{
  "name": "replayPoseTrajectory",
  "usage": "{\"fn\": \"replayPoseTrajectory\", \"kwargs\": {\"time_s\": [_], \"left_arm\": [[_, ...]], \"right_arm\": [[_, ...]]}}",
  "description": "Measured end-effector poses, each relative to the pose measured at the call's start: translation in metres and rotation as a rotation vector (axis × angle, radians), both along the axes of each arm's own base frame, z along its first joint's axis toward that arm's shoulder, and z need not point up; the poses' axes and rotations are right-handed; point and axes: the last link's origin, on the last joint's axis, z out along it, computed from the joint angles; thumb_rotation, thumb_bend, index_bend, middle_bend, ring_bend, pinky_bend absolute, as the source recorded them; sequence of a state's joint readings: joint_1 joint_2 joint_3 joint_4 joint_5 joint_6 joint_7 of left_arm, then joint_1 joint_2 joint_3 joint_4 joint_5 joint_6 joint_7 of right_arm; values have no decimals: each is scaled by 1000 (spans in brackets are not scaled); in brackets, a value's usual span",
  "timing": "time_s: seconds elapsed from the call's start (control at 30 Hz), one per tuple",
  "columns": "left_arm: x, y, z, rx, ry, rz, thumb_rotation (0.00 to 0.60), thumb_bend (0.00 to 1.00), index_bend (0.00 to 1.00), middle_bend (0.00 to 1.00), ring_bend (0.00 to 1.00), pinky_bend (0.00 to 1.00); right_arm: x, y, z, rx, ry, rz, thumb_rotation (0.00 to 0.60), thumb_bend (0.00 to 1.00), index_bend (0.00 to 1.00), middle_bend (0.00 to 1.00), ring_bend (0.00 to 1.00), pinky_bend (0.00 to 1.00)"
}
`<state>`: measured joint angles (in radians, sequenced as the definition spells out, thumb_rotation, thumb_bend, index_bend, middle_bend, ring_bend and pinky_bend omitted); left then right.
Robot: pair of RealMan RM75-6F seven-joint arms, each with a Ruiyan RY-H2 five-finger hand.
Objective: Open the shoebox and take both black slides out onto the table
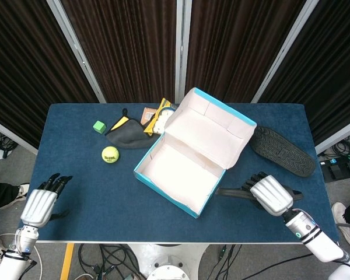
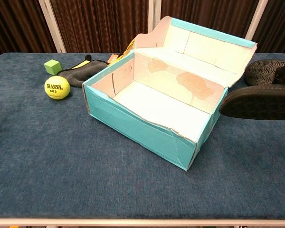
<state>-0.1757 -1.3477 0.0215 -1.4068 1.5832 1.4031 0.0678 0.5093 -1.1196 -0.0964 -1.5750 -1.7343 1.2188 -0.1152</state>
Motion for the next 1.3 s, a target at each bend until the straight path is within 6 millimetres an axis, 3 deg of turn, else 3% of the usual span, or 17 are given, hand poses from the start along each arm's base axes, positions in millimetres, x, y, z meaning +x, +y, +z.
{"fn": "replayPoseTrajectory", "kwargs": {"time_s": [0.37, 0.63, 0.77, 0.9, 0.97, 1.13, 1.3], "left_arm": [[0, 0, -5, -5, 10, 6, 600, 0, 142, 172, 114, 342], [1, 1, -7, -8, 10, 3, 600, 0, 142, 172, 114, 342], [1, 1, -6, -7, 14, 3, 600, 0, 142, 173, 114, 342], [0, 1, -5, -4, 15, 8, 600, 0, 142, 173, 113, 342], [0, 1, -4, -3, 16, 10, 600, 0, 142, 172, 114, 342], [-1, 1, -4, -2, 14, 12, 600, 0, 142, 172, 113, 342], [0, 0, -1, 7, 6, 5, 600, 0, 142, 173, 114, 342]], "right_arm": [[-6, -20, -23, 84, 96, 188, 600, 379, 684, 520, 415, 441], [-12, -22, -28, 112, 115, 163, 600, 279, 647, 487, 374, 386], [-16, -26, -30, 114, 144, 138, 600, 59, 445, 384, 222, 275], [-22, -31, -31, 120, 176, 92, 600, 0, 150, 199, 36, 143], [-23, -32, -32, 126, 186, 63, 600, 0, 29, 121, 0, 100], [-20, -32, -31, 121, 172, 37, 600, 0, 0, 89, 0, 70], [-6, -32, -18, 77, 47, 16, 600, 0, 0, 85, 0, 57]]}}
